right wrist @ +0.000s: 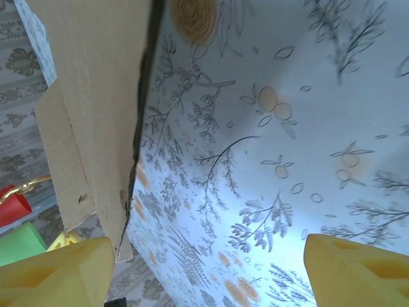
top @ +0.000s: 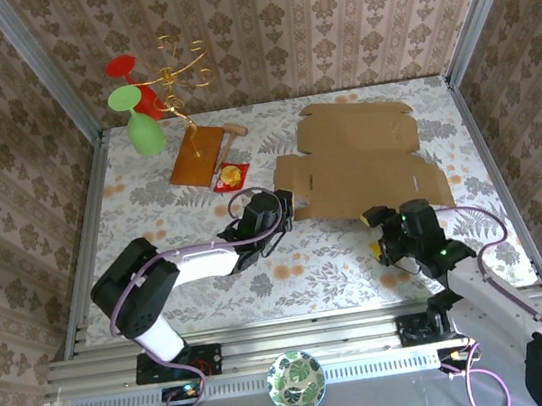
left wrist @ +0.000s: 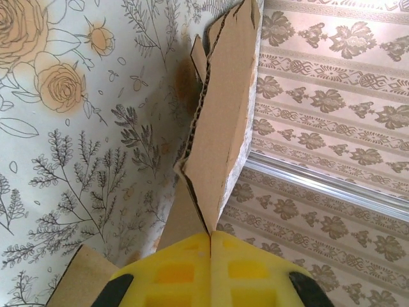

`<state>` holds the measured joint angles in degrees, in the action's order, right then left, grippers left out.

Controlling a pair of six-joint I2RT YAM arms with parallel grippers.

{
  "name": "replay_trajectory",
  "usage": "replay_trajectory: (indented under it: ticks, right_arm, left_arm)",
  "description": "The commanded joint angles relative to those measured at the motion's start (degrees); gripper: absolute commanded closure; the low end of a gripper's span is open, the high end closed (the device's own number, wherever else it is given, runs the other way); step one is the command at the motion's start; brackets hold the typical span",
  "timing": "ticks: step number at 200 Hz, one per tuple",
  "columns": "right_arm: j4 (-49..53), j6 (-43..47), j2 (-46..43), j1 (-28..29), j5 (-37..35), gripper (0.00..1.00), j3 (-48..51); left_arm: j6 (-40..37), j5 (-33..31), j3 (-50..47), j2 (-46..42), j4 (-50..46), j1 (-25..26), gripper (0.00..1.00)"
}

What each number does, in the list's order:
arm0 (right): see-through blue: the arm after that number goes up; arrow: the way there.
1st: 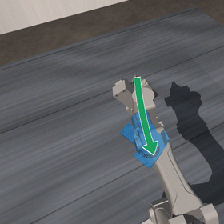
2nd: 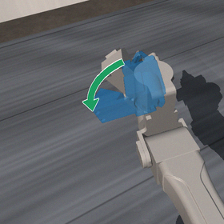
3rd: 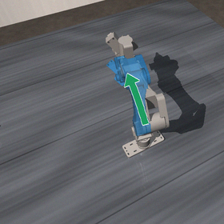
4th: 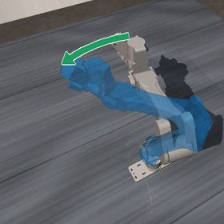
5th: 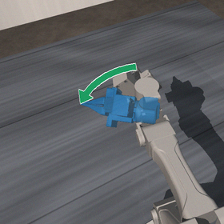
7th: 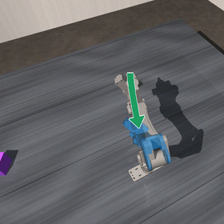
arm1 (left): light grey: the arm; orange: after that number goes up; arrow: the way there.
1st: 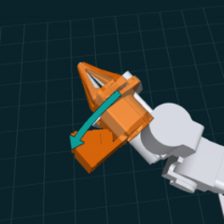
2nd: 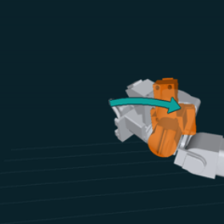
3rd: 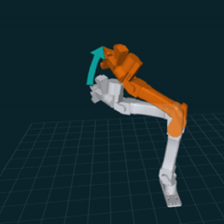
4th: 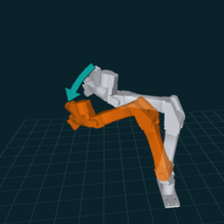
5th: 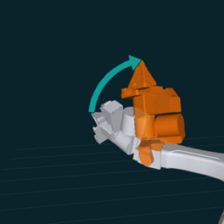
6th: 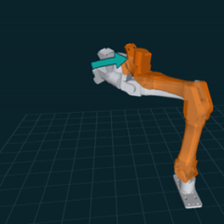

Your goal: Fold the paper box

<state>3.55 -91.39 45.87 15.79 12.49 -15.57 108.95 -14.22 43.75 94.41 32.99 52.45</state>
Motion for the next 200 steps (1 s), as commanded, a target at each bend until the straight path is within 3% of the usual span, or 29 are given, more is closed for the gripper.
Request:
replay_trajectory:
  ticks: [1,29,84,109,146,173,200]
  right_arm:
    - [-9.1,-2.8,1.6,0.7,-6.0,0.20,1.2]
    - [-12.9,-2.4,3.5,0.7,-8.4,0.24,0.7]
    - [-15.3,-3.2,5.8,0.7,-11.8,0.55,1.0]
    - [-17.3,-2.5,9.1,0.0,-11.7,0.64,-0.9]
    - [-20.3,-2.0,13.2,-0.4,-12.1,0.66,-2.9]
    - [-21.7,-2.0,14.7,-0.8,-12.5,0.82,-4.0]
    - [-21.1,-1.8,14.6,-1.0,-13.0,0.92,-5.1]
  left_arm:
    - [0.8,-0.1,1.8,-2.3,-2.6,0.3,1.00]
    - [1.1,0.5,1.5,-3.1,-3.2,0.1,1.00]
    - [1.1,1.7,0.8,-4.0,-3.2,-0.3,1.00]
    - [1.0,2.0,0.2,-4.2,-2.8,-0.3,1.00]
    - [1.1,2.3,-0.4,-4.8,-2.9,-0.4,1.00]
    - [1.0,2.3,-0.7,-5.7,-3.5,-0.4,1.00]
    - [1.0,2.4,-1.0,-6.2,-3.5,-0.7,1.00]
